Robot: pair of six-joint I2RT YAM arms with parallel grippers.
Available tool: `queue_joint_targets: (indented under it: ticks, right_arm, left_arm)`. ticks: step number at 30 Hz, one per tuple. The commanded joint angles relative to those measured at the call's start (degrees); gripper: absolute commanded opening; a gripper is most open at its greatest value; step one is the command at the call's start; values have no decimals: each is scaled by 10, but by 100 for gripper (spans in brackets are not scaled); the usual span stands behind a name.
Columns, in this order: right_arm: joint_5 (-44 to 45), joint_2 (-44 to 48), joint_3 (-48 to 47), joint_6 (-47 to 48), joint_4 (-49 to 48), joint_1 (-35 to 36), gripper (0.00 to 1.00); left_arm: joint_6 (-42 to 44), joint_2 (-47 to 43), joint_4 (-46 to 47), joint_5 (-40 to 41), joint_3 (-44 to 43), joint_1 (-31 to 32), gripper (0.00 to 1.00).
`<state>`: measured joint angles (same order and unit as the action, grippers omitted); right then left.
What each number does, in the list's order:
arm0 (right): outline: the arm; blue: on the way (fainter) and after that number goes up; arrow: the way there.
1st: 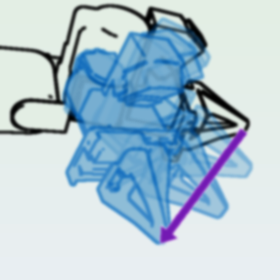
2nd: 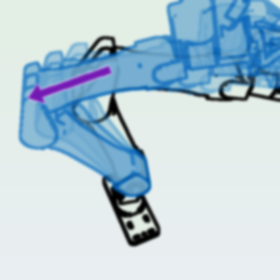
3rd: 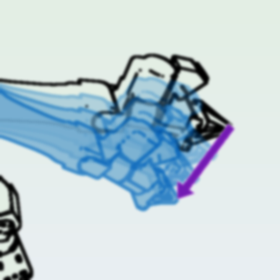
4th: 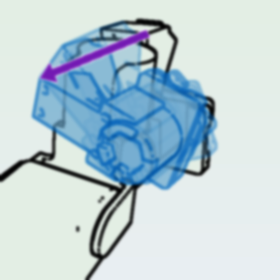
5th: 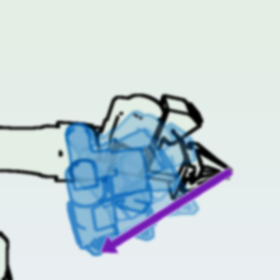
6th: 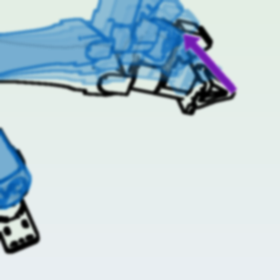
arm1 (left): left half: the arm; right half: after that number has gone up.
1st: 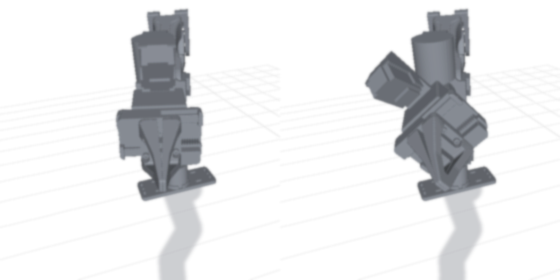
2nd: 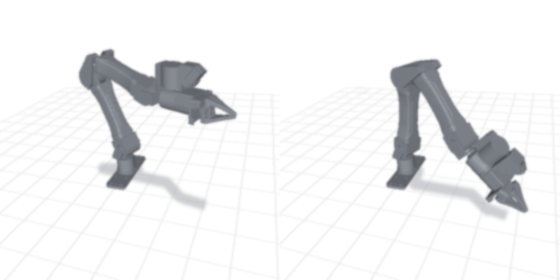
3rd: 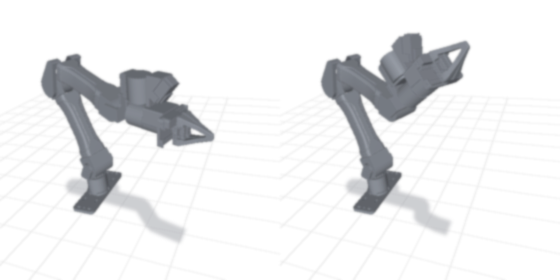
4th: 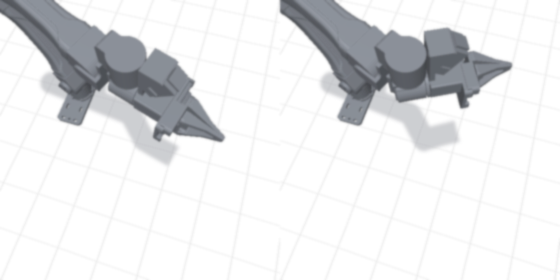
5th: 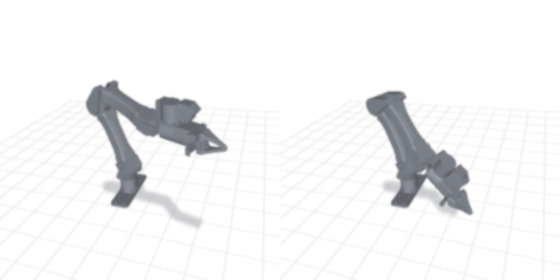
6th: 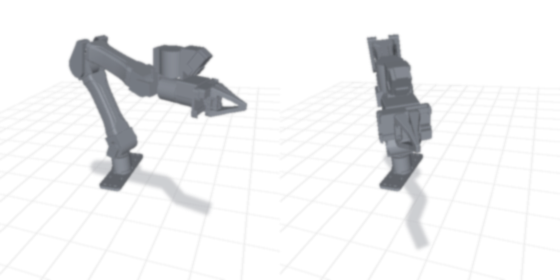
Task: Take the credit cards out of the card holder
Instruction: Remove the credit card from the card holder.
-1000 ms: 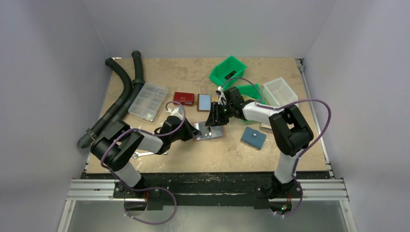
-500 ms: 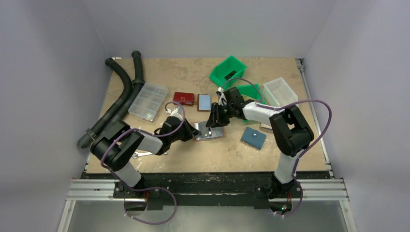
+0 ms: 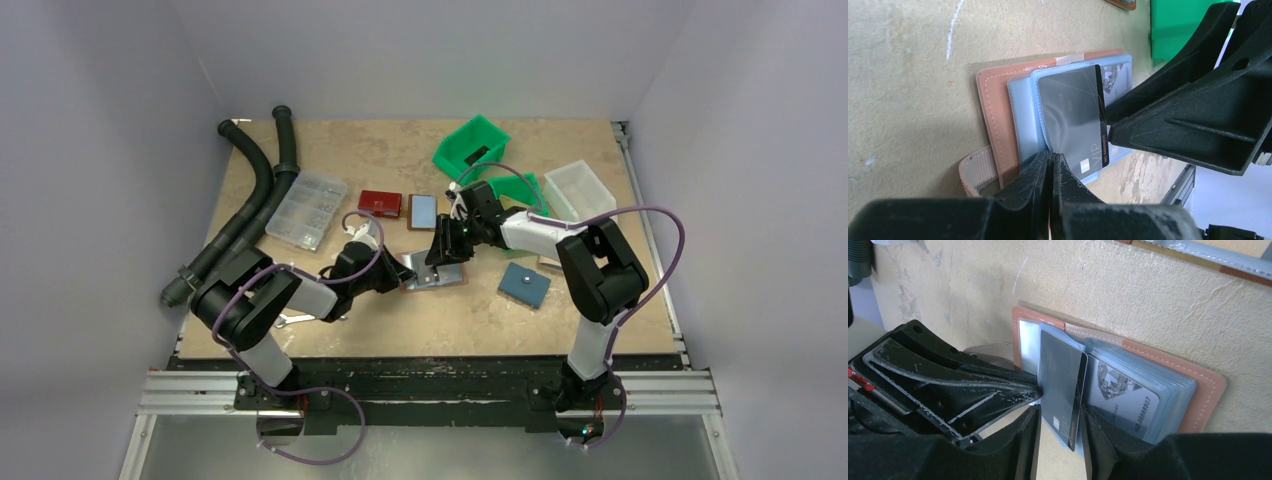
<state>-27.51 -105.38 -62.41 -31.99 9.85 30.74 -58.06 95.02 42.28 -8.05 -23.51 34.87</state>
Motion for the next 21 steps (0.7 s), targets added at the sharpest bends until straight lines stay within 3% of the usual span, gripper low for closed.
queue_joint_targets:
  ticks: [1, 14, 16, 21]
  right_arm:
    - [16, -5, 2, 0, 9, 4, 42]
    - [4, -20, 0, 12, -3, 4, 37]
    - [-1, -22, 0, 14, -6, 5, 33]
    - [-7, -29, -3, 27, -13, 2, 12]
  left_arm:
    - [-9, 21, 11, -28, 9, 5, 0]
    - [-12, 28, 13, -33, 9, 4, 0]
    - [-12, 27, 12, -32, 8, 5, 0]
    - [-12, 26, 10, -29, 9, 5, 0]
